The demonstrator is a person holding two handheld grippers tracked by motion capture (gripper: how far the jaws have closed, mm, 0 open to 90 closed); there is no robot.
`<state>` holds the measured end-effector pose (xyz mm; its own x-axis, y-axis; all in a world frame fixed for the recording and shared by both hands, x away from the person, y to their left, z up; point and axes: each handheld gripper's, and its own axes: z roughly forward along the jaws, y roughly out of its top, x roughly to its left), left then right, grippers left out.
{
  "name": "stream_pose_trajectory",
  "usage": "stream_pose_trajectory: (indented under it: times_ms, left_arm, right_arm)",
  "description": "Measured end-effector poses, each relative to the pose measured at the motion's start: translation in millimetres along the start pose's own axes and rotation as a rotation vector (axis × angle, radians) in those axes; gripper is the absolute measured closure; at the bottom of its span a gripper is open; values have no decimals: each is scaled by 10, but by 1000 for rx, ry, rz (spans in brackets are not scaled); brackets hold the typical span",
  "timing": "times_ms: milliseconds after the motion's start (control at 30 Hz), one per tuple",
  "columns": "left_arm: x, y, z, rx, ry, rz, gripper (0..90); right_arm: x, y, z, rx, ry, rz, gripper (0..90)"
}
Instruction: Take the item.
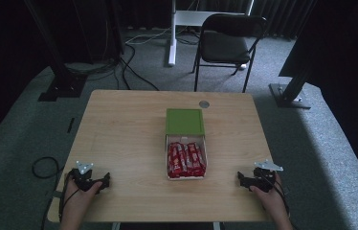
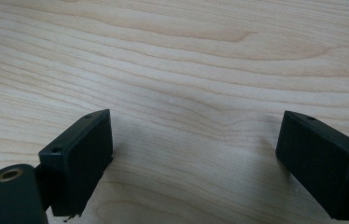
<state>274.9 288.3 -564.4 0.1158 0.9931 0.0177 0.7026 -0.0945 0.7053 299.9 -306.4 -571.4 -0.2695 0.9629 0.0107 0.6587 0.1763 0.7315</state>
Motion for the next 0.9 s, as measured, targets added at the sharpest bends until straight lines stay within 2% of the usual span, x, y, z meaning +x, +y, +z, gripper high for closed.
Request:
stream_pose_trajectory:
  times_ms: [167, 200, 400, 700, 900]
  left_arm:
    - [-1, 0, 0, 0, 0, 0, 68]
    - [-1, -1, 0, 0, 0, -1, 68]
    - [-3, -1, -1, 0, 2, -3, 67]
    - [0, 2, 8, 8, 12, -15, 36]
    - [0, 2, 9, 7, 12, -15, 35]
  right_arm:
    - [12, -2, -4, -4, -5, 11, 111]
    - [10, -4, -10, -10, -2, 38, 111]
    - [19, 12, -33, -3, -1, 58, 111]
    - [121, 217, -170, -55, -2, 67, 111]
    - [229, 363, -236, -80, 17, 53, 115]
